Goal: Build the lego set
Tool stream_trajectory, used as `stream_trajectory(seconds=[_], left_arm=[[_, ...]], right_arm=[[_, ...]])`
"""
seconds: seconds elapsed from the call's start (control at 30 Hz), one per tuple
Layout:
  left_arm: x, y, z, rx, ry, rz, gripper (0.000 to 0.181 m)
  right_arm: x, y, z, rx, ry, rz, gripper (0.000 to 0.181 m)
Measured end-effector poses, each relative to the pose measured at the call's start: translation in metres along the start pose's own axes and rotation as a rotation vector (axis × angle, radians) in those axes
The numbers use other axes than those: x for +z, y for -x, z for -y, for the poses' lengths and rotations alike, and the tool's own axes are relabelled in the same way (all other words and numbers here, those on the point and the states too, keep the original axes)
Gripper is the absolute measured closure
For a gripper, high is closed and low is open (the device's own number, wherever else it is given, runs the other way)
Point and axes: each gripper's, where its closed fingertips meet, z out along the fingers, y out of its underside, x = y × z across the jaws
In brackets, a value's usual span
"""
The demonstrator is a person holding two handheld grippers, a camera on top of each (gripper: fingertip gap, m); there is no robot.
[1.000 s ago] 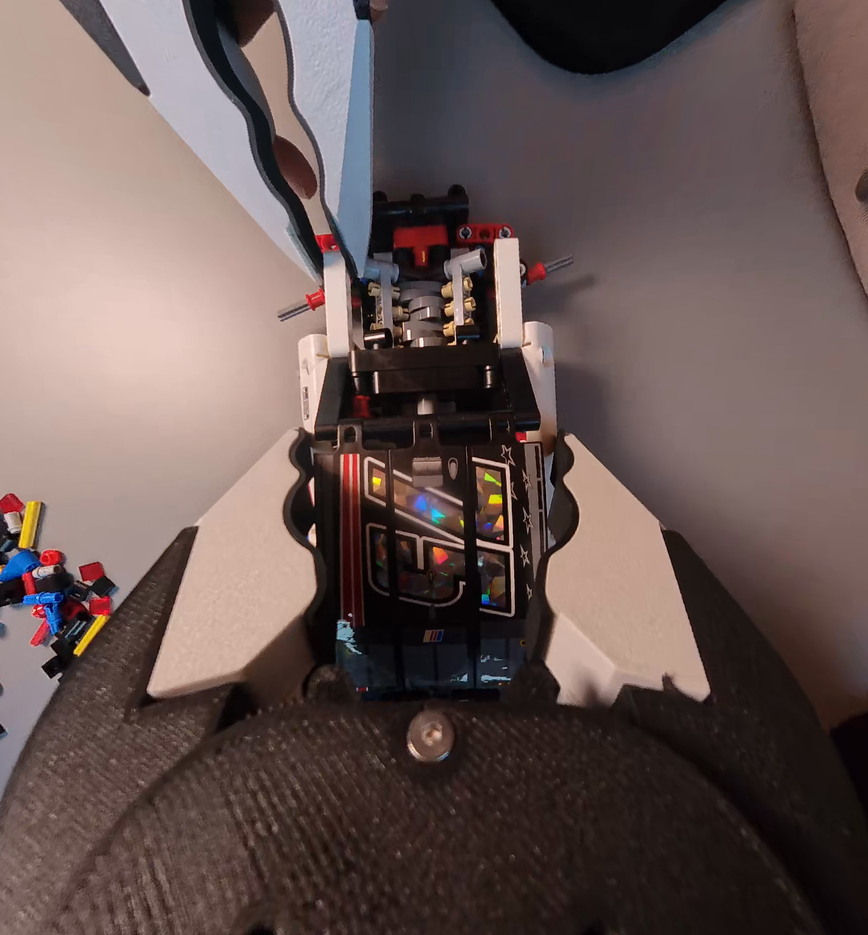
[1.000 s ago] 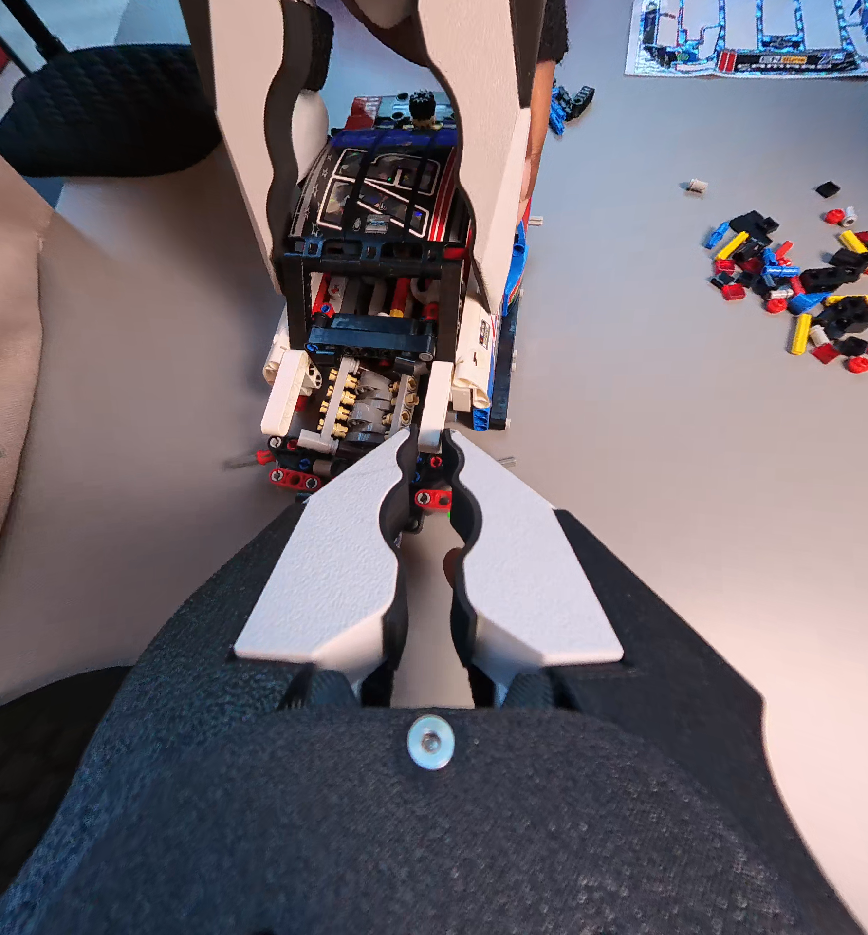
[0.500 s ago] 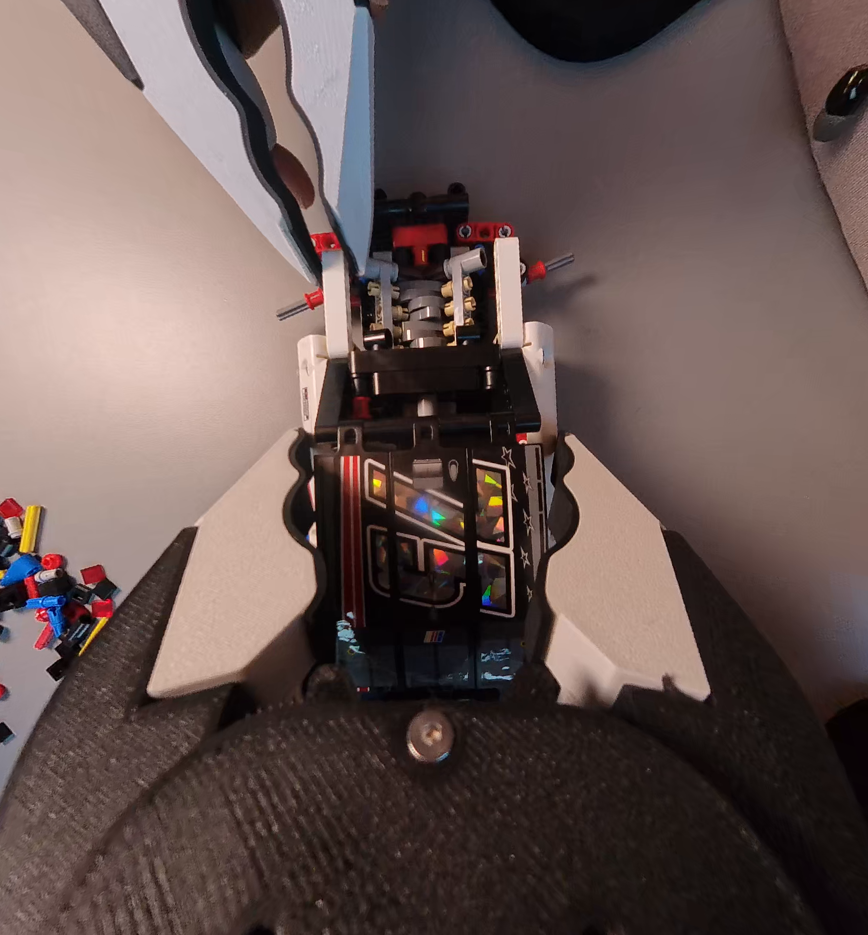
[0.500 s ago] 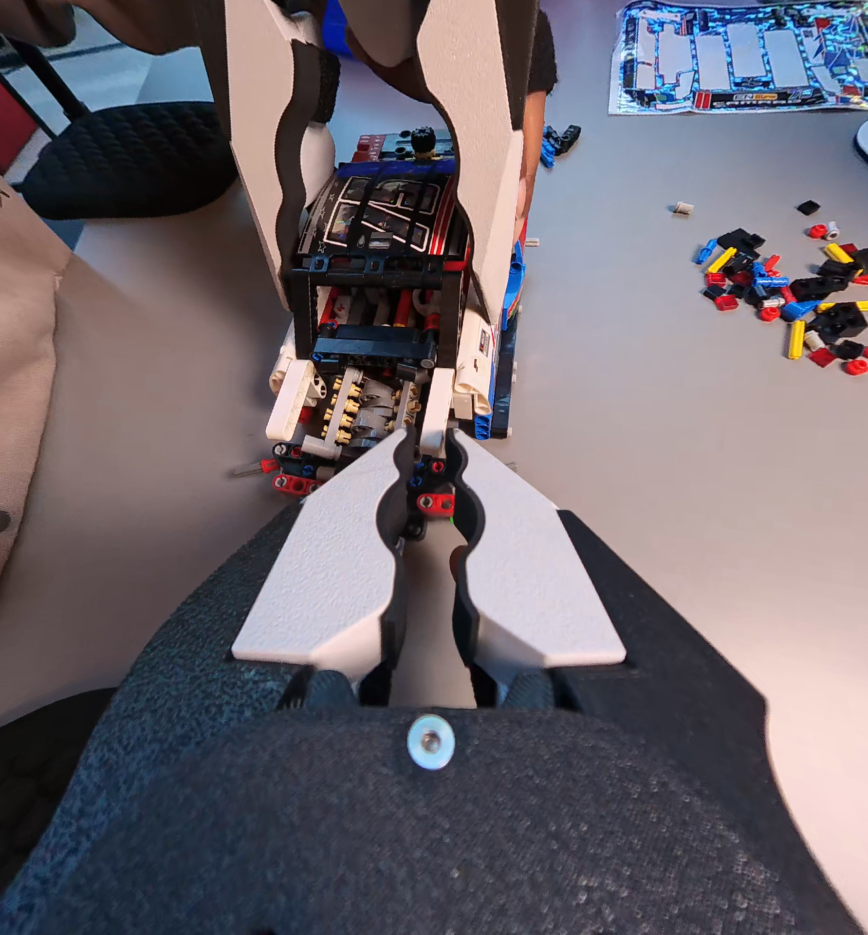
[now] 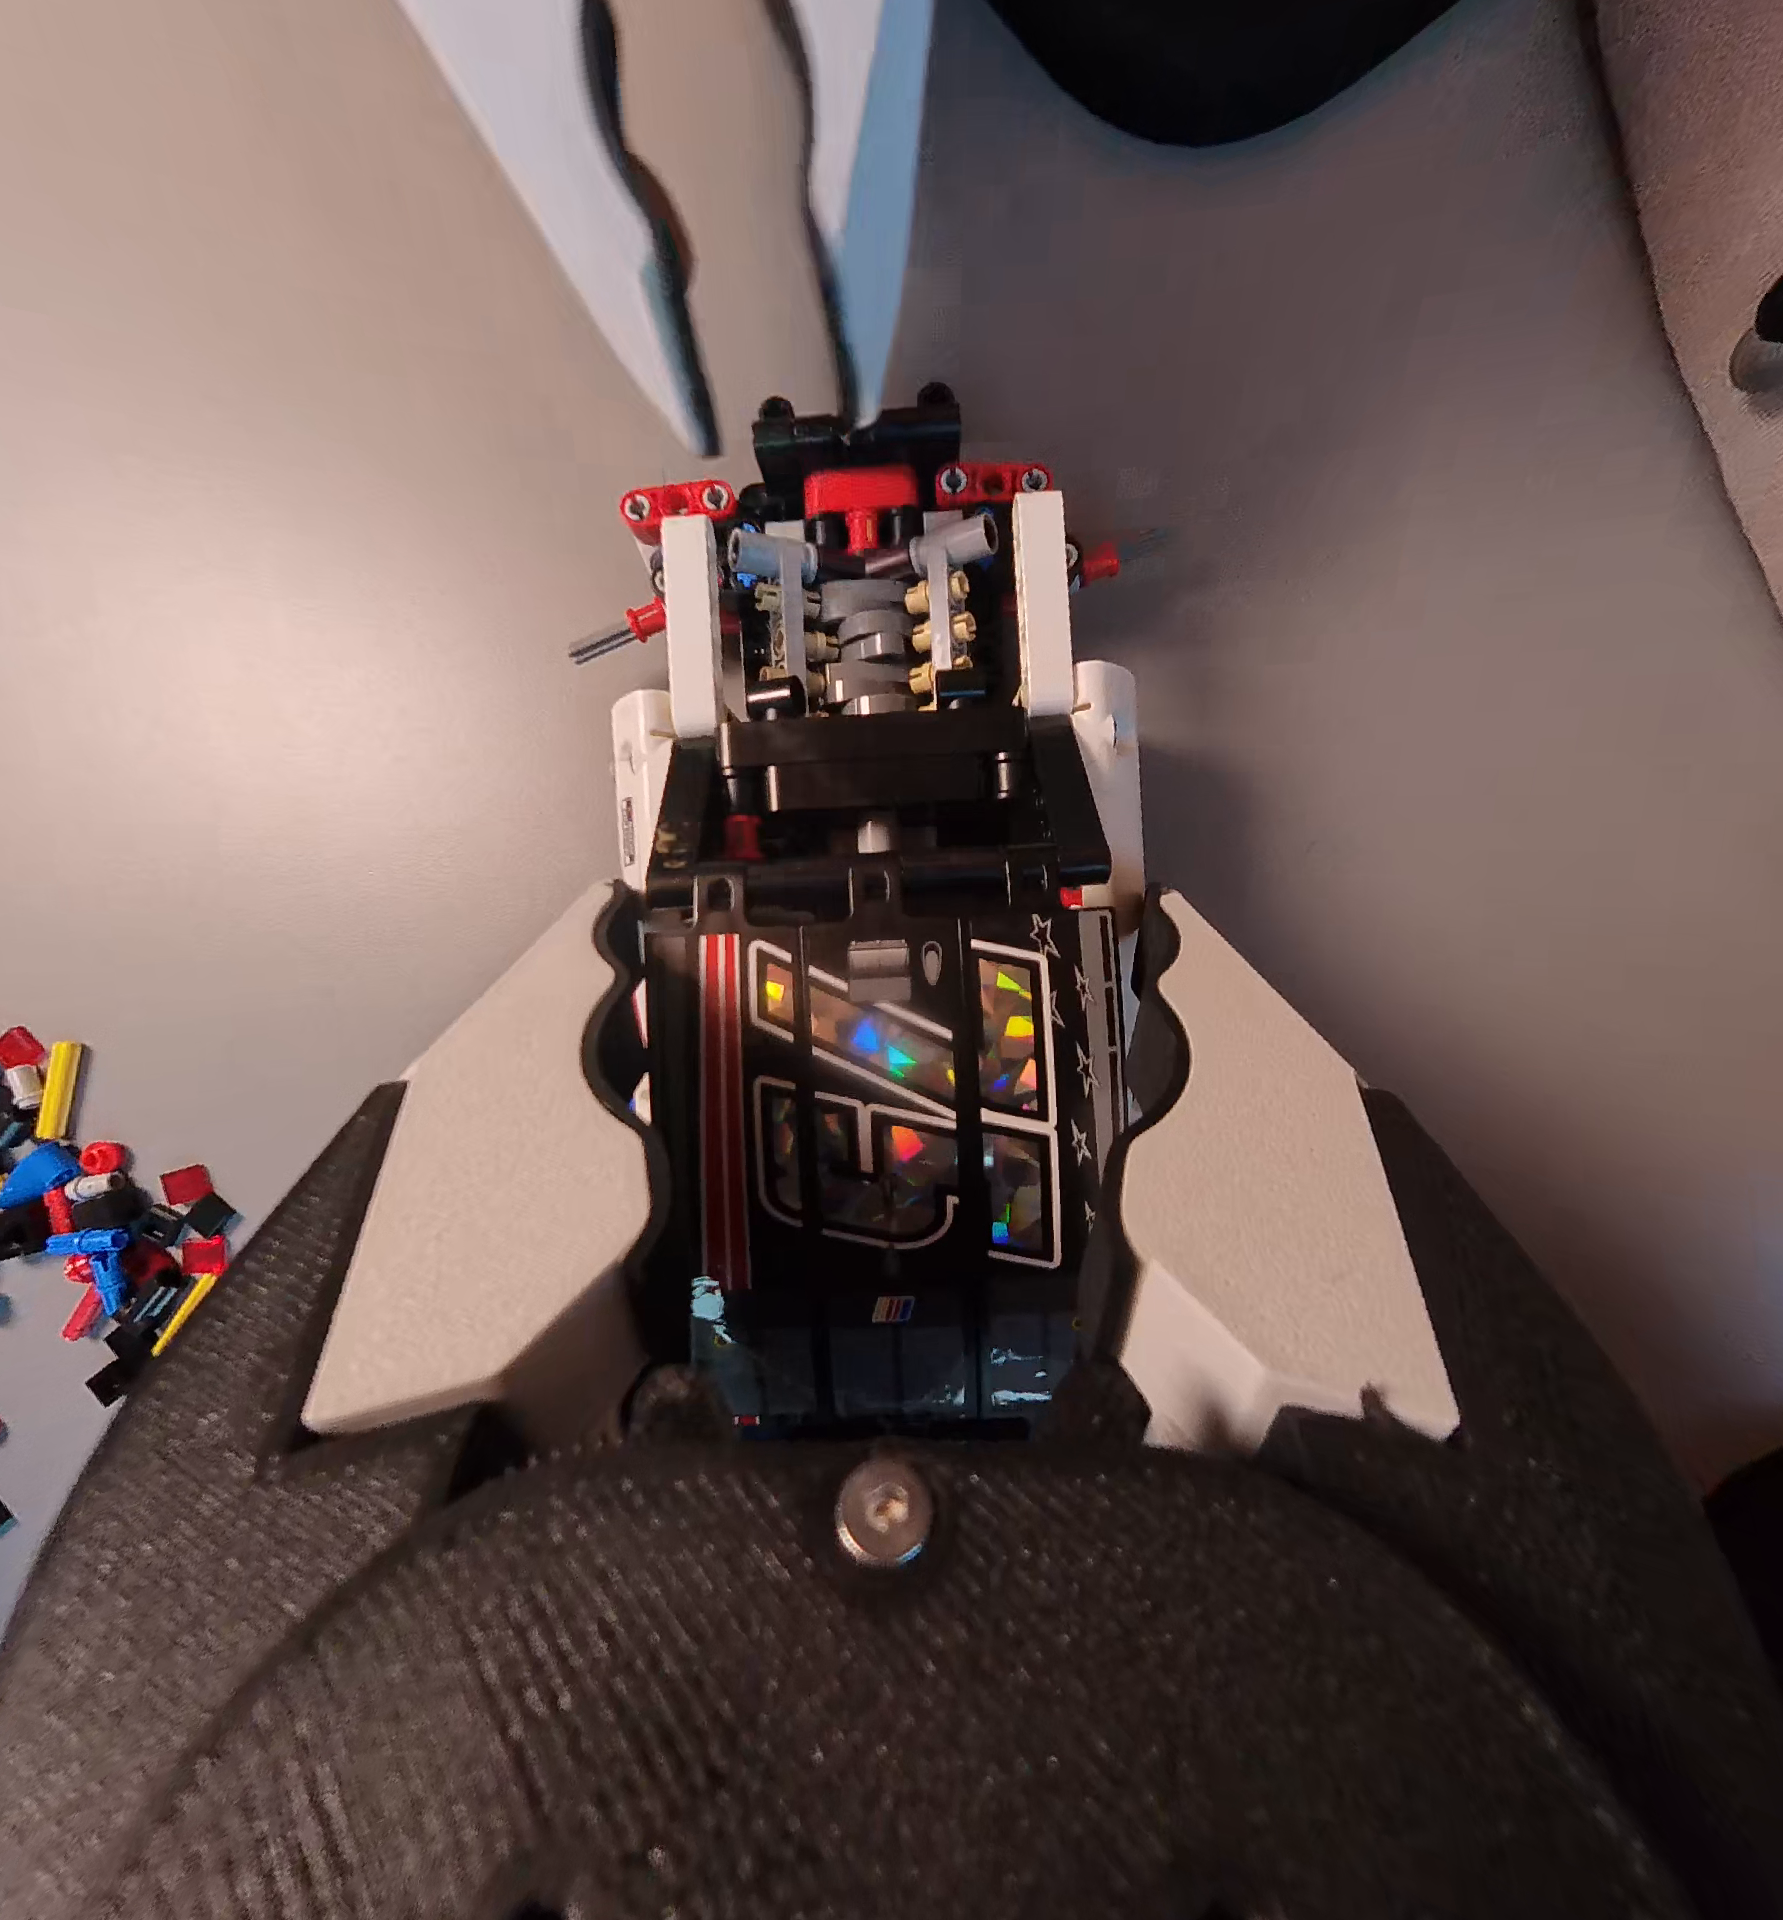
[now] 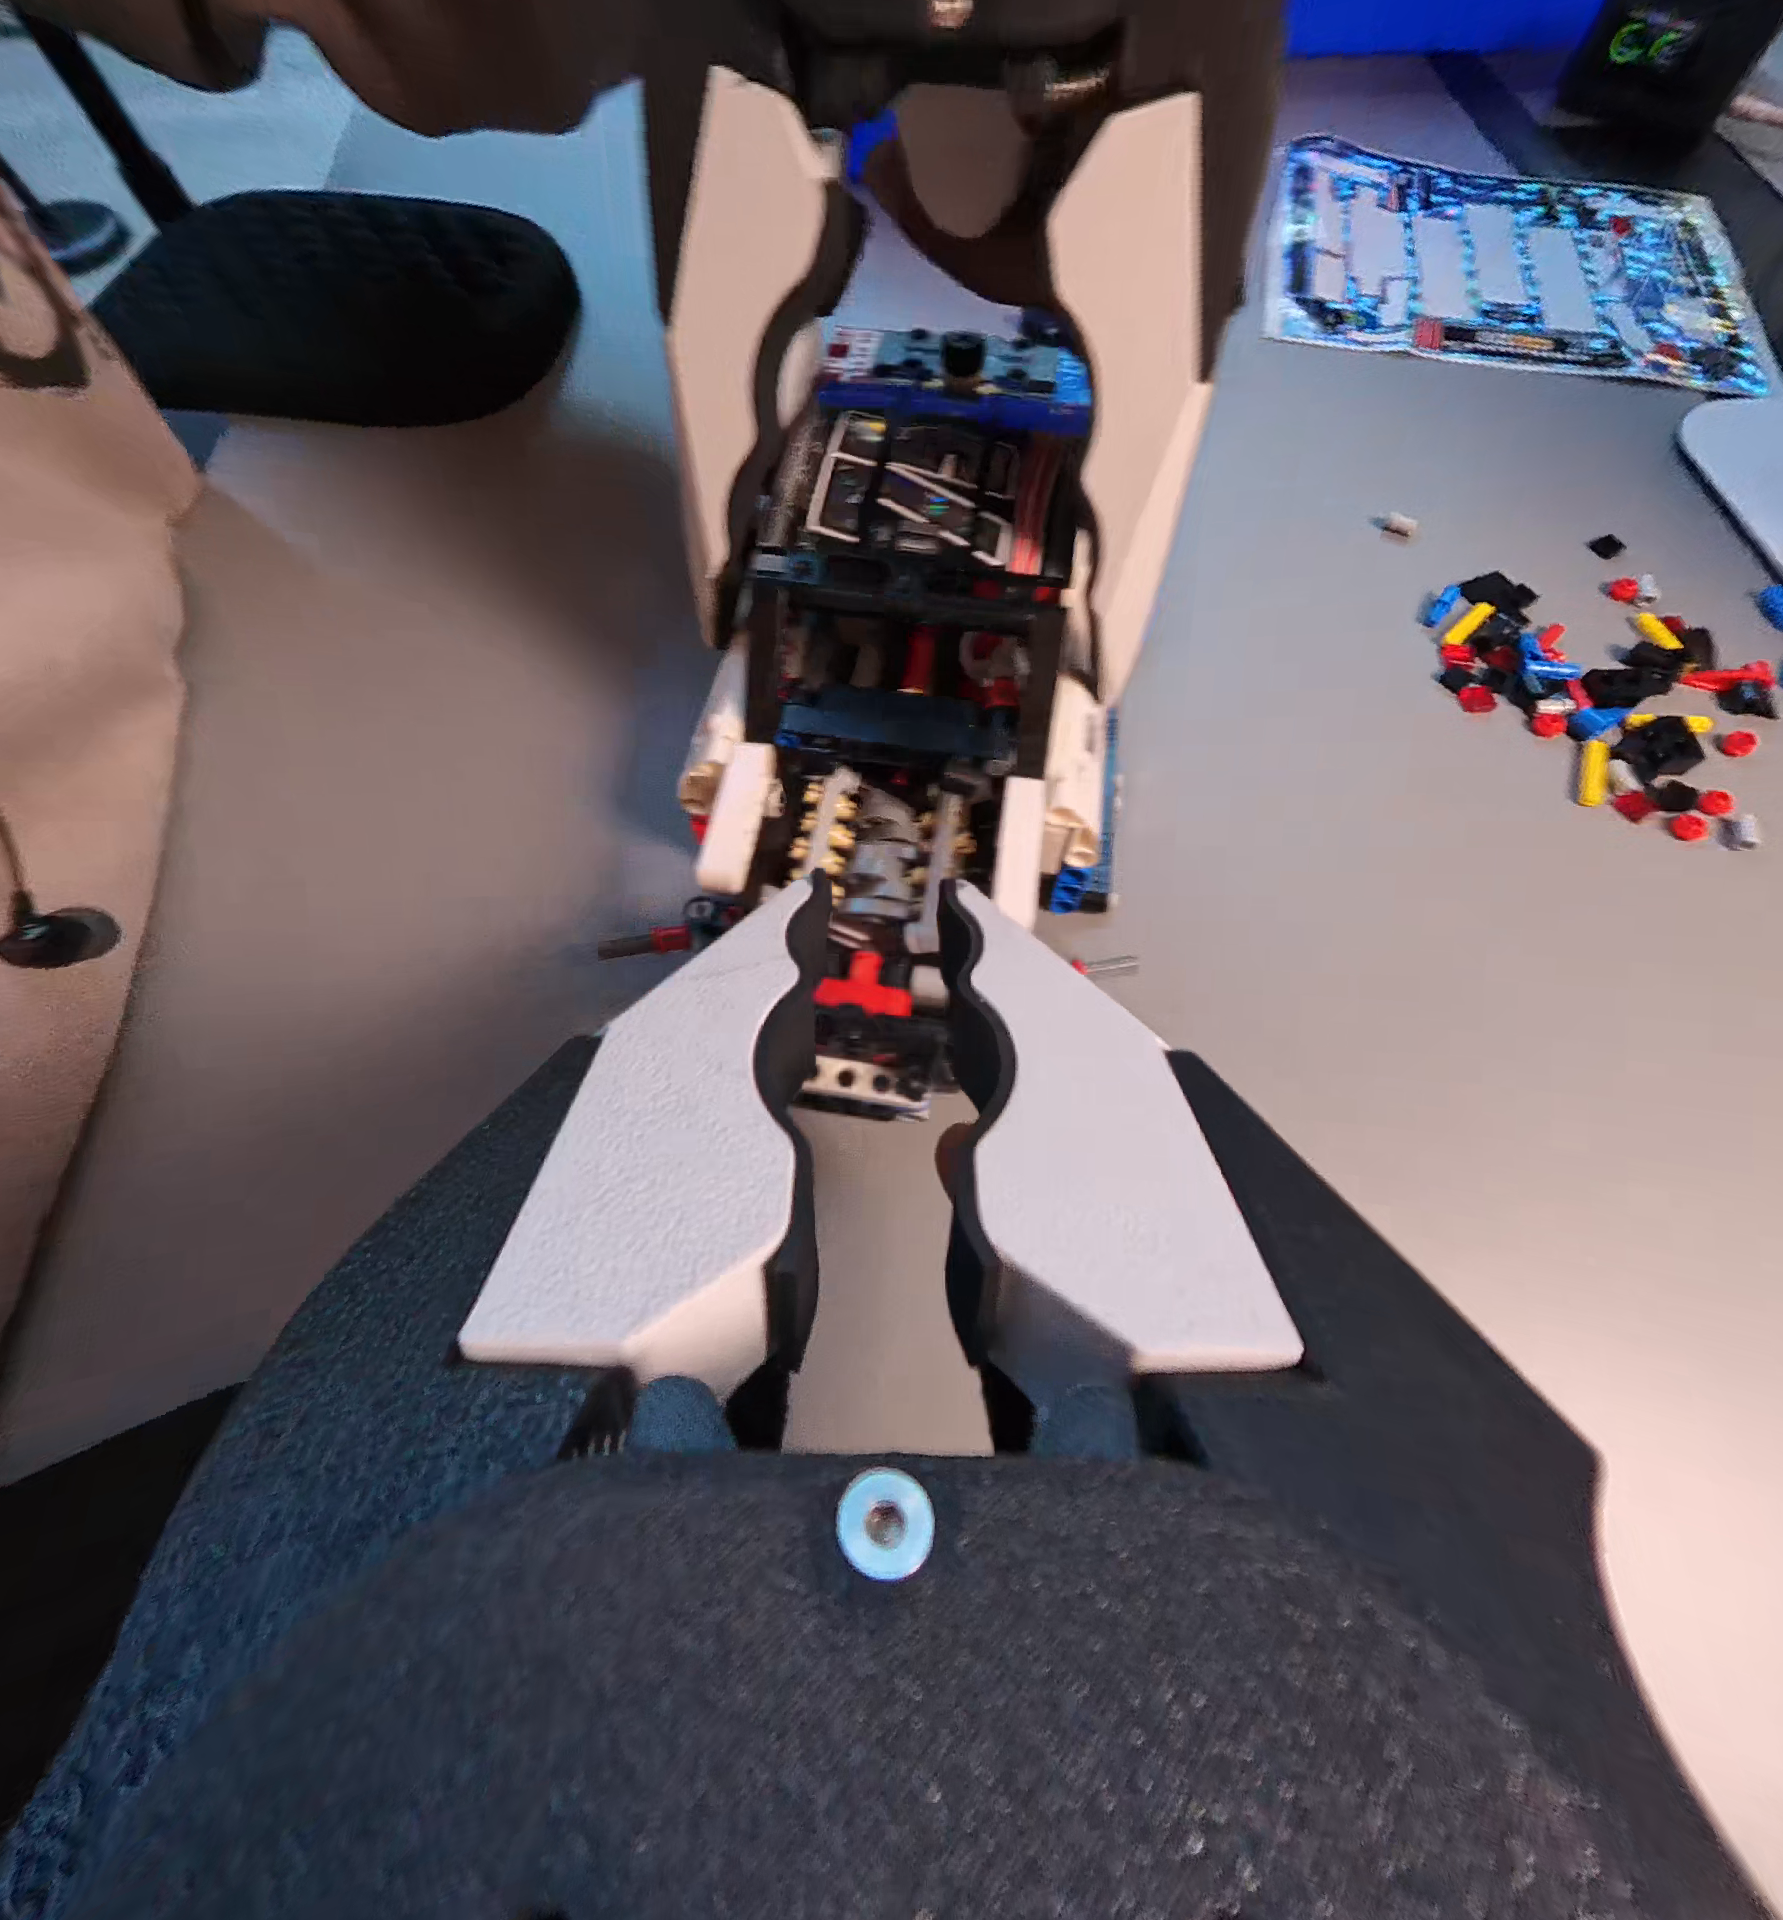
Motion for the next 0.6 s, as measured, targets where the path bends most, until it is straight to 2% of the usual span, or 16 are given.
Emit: stream_trajectory(seconds=[0.07,0.13,0.2,0.6], left_arm=[[0.000,0.000,0.000,0.002,-0.011,-0.002,0.087],[0.000,0.000,0.001,0.005,-0.019,-0.002,0.088],[0.000,0.000,0.000,0.009,-0.019,-0.003,0.088],[0.001,0.001,0.001,0.006,-0.010,0.006,0.087]], right_arm=[[0.006,0.026,-0.002,-0.003,0.009,0.049,0.163],[0.017,0.037,-0.012,-0.036,0.057,0.017,0.164],[0.021,0.034,-0.011,-0.050,0.051,-0.039,0.173],[0.022,0.035,-0.009,-0.067,0.113,-0.036,0.177]])
